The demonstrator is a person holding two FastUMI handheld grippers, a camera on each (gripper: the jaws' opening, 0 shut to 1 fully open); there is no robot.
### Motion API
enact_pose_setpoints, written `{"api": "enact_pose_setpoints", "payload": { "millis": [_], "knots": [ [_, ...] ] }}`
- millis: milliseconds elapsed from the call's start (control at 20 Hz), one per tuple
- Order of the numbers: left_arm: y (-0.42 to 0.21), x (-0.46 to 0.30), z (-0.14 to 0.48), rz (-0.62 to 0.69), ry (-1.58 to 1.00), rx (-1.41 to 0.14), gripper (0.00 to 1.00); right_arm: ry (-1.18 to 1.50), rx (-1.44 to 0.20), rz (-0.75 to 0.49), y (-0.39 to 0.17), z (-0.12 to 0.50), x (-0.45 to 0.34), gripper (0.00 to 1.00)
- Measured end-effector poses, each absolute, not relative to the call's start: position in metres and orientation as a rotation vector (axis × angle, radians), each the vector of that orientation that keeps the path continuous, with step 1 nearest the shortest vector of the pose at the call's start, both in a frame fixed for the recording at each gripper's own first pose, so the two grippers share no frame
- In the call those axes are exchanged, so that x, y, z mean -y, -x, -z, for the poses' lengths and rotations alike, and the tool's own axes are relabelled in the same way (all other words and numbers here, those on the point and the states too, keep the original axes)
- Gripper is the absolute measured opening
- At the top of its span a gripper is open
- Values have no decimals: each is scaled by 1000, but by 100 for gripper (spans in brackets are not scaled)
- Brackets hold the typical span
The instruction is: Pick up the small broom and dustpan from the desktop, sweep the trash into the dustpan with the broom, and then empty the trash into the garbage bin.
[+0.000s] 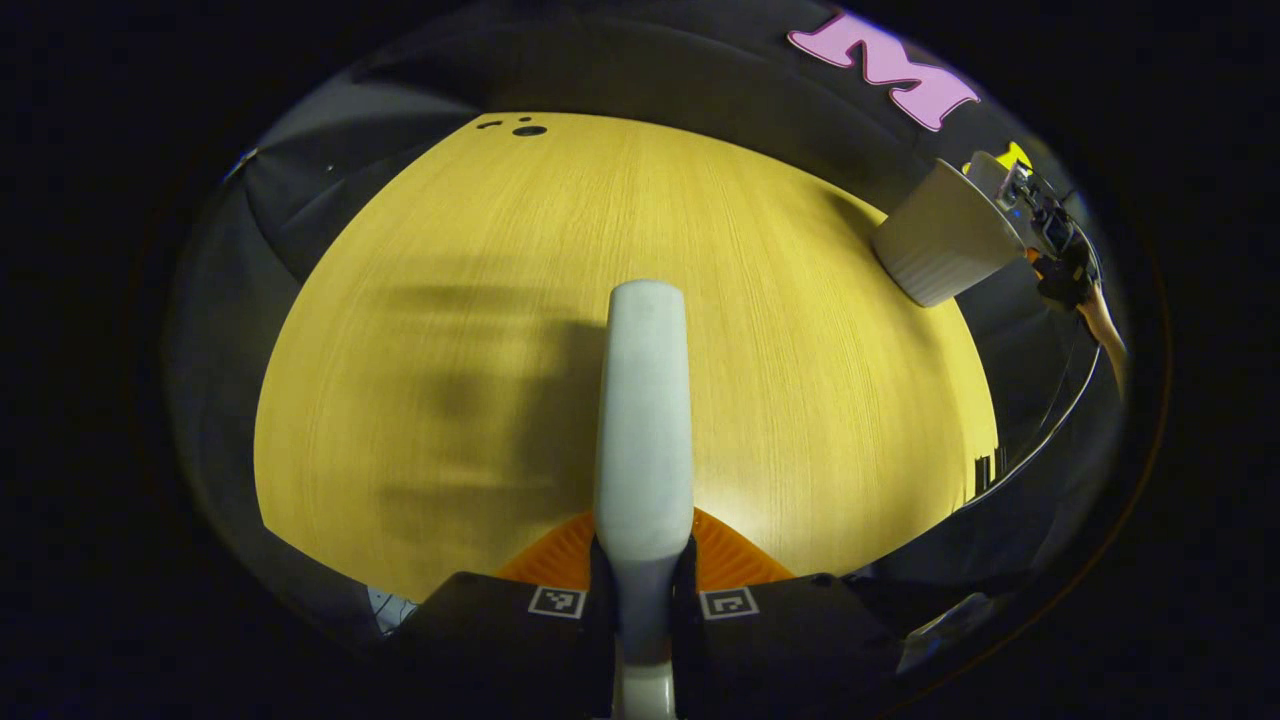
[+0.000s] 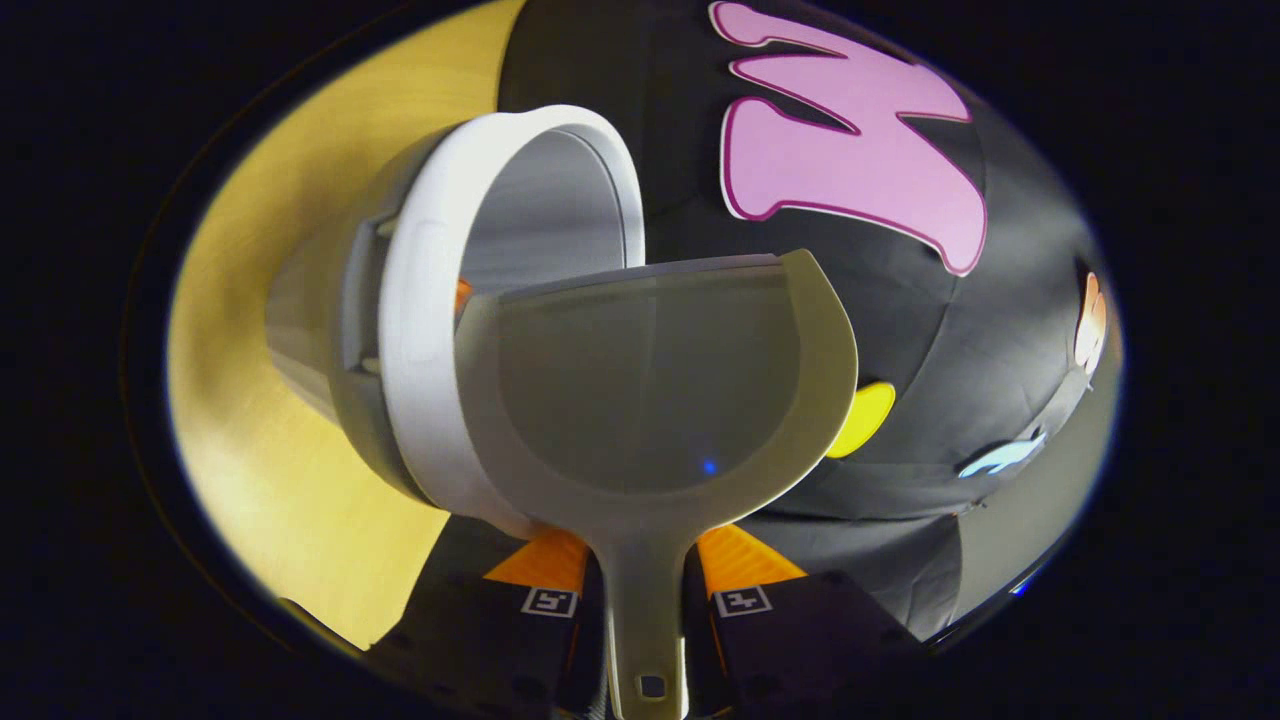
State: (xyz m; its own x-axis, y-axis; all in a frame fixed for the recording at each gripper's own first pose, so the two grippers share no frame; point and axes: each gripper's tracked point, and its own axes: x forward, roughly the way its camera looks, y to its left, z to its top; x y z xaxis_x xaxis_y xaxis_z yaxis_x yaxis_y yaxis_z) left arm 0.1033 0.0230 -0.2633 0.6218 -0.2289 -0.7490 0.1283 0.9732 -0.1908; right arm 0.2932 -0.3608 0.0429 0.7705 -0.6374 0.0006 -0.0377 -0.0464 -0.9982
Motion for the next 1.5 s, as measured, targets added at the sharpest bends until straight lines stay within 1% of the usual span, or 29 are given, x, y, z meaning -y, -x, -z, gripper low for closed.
{"api": "enact_pose_setpoints", "payload": {
  "millis": [200, 300, 400, 450, 550, 600, 700, 750, 800, 850, 1000, 1200, 1250, 1300, 1450, 1500],
  "knots": [
    [-105, -22, 262, 218, 88, -882, 27, 1505, -591, 533, -292, -41, 365, 35],
    [-108, -23, 257, 220, 80, -869, 27, 1421, -600, 529, -290, -40, 367, 35],
    [-110, -26, 253, 209, 77, -852, 26, 1247, -607, 530, -287, -36, 370, 35],
    [-110, -26, 251, 207, 84, -849, 27, 1153, -624, 534, -284, -33, 372, 35],
    [-109, -25, 248, 210, 94, -843, 26, 959, -650, 544, -276, -28, 372, 35],
    [-109, -26, 248, 210, 92, -841, 27, 857, -659, 545, -271, -26, 373, 35],
    [-109, -27, 249, 214, 95, -849, 26, 674, -654, 533, -275, -23, 369, 35],
    [-109, -26, 249, 217, 108, -860, 27, 602, -648, 529, -276, -22, 367, 38],
    [-109, -24, 247, 222, 121, -864, 27, 544, -640, 524, -276, -22, 368, 38],
    [-110, -23, 245, 225, 123, -866, 27, 501, -629, 520, -276, -22, 368, 35],
    [-119, -25, 237, 218, 67, -837, 28, 394, -589, 518, -277, -21, 365, 35],
    [-123, -15, 229, 240, 13, -814, 27, 149, -481, 463, -289, -29, 355, 35],
    [-122, -11, 229, 249, 10, -816, 27, 118, -454, 450, -292, -34, 353, 38],
    [-121, -7, 231, 256, 10, -818, 27, 101, -437, 441, -294, -38, 351, 35],
    [-116, 5, 236, 264, 9, -814, 27, 81, -400, 412, -295, -36, 347, 35],
    [-112, 8, 238, 266, 9, -813, 27, 83, -395, 396, -293, -37, 346, 31]
  ]
}}
